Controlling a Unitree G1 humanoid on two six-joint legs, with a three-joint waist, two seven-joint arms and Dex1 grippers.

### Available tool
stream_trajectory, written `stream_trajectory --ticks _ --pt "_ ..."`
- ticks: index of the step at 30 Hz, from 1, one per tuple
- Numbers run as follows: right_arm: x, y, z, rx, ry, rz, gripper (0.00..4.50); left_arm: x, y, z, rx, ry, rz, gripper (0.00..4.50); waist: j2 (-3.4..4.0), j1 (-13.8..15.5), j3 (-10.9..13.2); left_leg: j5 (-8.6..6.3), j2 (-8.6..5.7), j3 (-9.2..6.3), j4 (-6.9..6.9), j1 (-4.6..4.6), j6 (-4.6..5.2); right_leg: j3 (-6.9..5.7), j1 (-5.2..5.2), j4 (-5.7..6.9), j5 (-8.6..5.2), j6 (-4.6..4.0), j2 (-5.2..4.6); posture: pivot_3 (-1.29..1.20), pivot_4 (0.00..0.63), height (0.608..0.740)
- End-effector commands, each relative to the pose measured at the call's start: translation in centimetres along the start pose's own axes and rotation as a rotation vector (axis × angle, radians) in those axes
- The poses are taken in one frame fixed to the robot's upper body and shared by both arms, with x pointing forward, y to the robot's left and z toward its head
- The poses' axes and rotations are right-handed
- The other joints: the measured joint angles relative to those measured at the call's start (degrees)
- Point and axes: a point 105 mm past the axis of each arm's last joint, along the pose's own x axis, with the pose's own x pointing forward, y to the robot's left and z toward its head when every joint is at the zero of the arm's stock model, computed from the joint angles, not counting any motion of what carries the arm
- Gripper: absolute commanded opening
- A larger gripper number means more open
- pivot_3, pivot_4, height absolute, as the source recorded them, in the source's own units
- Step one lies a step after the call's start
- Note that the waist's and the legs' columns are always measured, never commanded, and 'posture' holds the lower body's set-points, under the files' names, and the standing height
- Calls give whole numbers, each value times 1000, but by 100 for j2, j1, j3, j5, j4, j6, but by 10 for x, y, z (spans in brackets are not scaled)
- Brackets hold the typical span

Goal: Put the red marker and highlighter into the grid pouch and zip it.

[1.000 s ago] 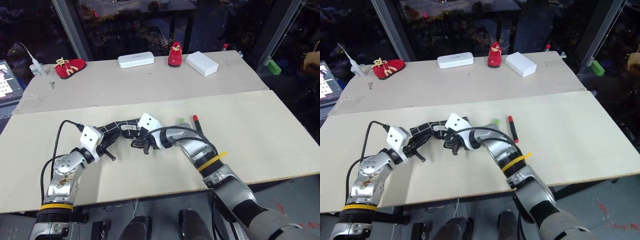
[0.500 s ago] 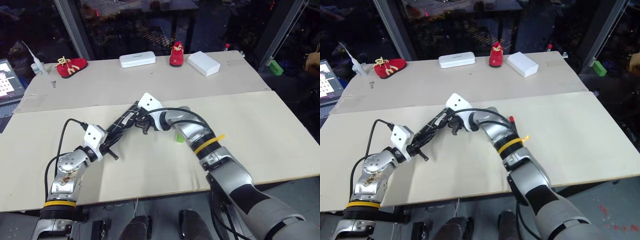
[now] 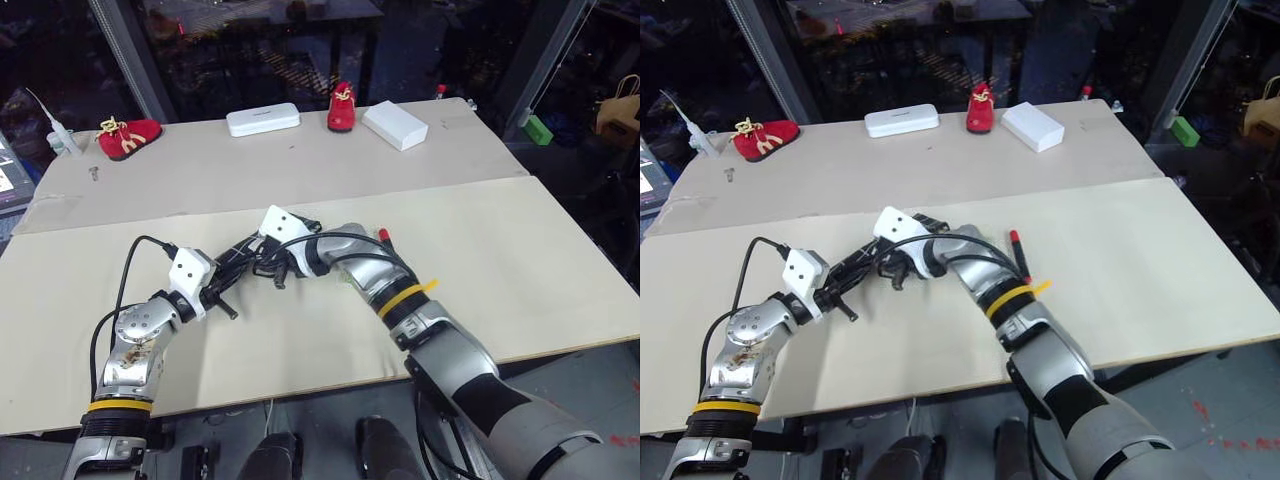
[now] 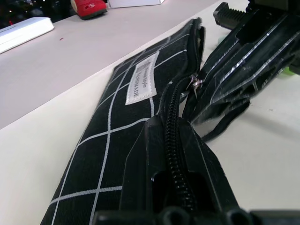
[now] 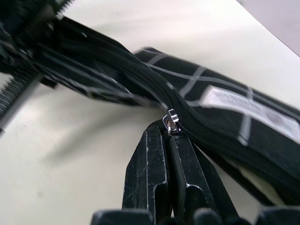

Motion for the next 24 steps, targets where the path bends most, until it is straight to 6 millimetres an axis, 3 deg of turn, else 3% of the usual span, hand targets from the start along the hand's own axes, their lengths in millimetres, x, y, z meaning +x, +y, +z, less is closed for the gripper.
stream_trajectory --ticks 1,3,8,10,13,18,21,24 --pt "2 14 35 -57 -86 65 22 2 3 15 31 -43 -8 0 0 2 0 0 0 0 0 0 0 0 0 0 0 0 0 0 150 740" --pt "4 22 34 -69 -86 90 22 2 3 16 31 -44 -10 0 0 3 0 0 1 -1 0 -2 0 -1 -4 0 0 0 1 0 150 740" --pt "-7 2 22 5 -101 -3 1691 2 2 16 31 -47 -9 0 0 -15 0 -1 2 0 0 0 -2 1 -4 2 0 0 3 0 150 740" --pt "-24 -3 14 48 -93 0 2335 1 2 17 26 -53 -7 0 0 1 0 -1 2 0 0 1 -3 0 -3 3 0 0 3 0 150 740" --pt "-52 -6 8 92 -117 16 2335 0 3 19 18 -64 -3 0 0 91 0 -2 -1 -4 4 -6 -2 -3 0 -2 0 0 -1 0 150 740" --pt "-129 8 -2 75 -168 48 2335 -3 4 19 12 -68 16 0 -2 166 1 -6 -3 -6 15 -29 5 -11 -8 -14 1 1 -5 0 150 740" --pt "-159 -11 -20 100 -98 -135 2335 -4 4 19 10 -72 25 0 -3 154 1 -7 1 1 14 -23 6 -11 -2 -23 0 1 -6 0 150 740" --pt "-187 -47 -34 202 -58 -414 2335 -7 4 18 4 -74 34 0 -5 130 2 -8 12 26 13 4 7 -9 19 -36 8 -10 -7 0 150 740"
